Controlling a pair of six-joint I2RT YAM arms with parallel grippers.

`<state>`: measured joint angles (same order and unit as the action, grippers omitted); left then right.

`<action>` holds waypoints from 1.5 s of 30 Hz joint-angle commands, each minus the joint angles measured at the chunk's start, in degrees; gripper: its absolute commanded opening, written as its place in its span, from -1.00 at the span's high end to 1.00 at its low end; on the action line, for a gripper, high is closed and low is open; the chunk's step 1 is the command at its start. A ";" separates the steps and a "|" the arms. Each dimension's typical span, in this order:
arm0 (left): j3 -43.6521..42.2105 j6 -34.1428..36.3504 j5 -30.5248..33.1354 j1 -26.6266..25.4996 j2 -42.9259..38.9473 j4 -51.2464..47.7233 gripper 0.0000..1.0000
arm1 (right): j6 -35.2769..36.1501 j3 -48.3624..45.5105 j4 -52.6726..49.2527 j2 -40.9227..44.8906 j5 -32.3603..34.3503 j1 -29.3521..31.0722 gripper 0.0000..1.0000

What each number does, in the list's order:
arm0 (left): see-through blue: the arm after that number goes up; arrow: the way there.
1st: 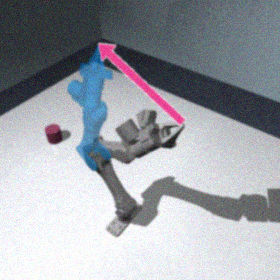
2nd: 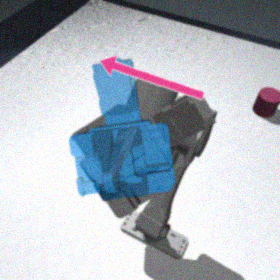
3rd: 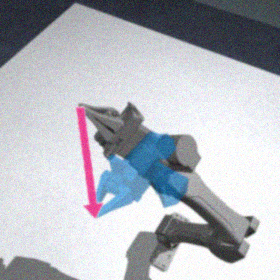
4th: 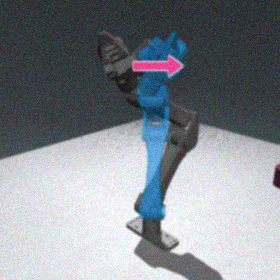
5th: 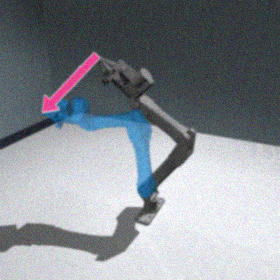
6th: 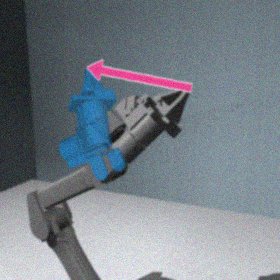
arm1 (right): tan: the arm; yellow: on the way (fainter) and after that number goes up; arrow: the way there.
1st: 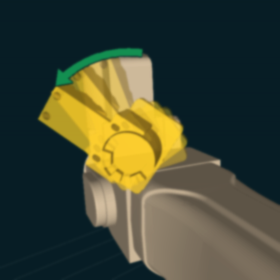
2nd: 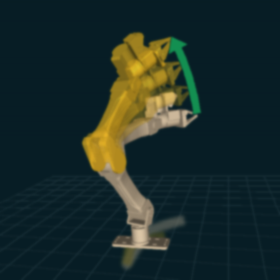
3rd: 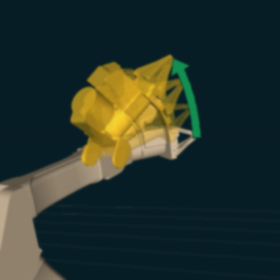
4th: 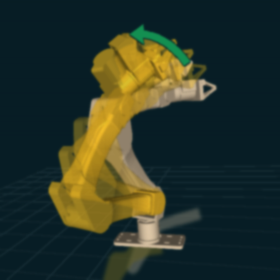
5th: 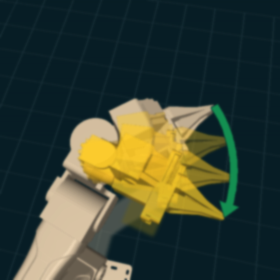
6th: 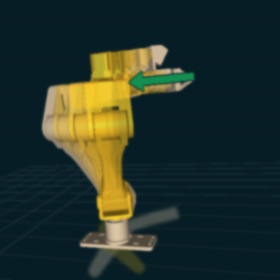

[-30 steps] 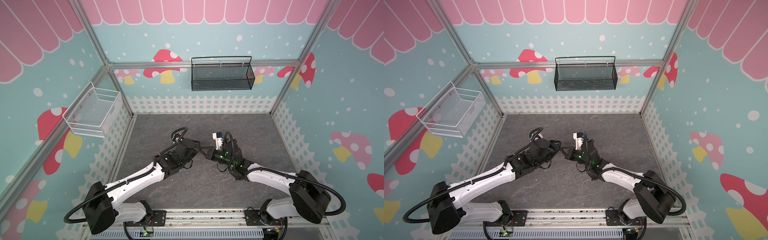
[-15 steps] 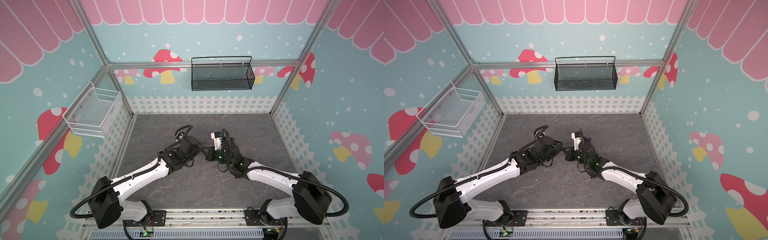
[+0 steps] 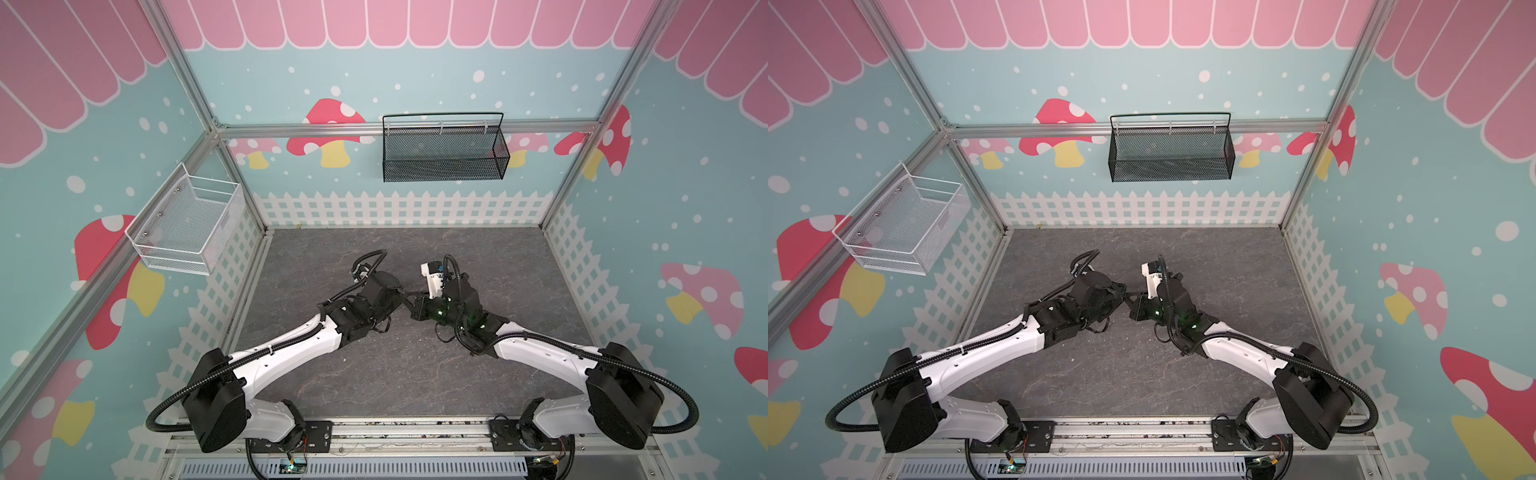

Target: Unlock with the key

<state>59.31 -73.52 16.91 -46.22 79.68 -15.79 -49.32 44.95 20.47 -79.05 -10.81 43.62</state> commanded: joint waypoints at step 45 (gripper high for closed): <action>-7.49 -1.33 -6.63 -0.05 -7.33 19.72 1.00 | -20.23 -5.52 21.41 1.64 -13.71 -2.22 1.00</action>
<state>51.55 -74.91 12.99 -45.45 72.73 -0.25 -70.94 38.24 41.34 -78.35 -20.05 39.97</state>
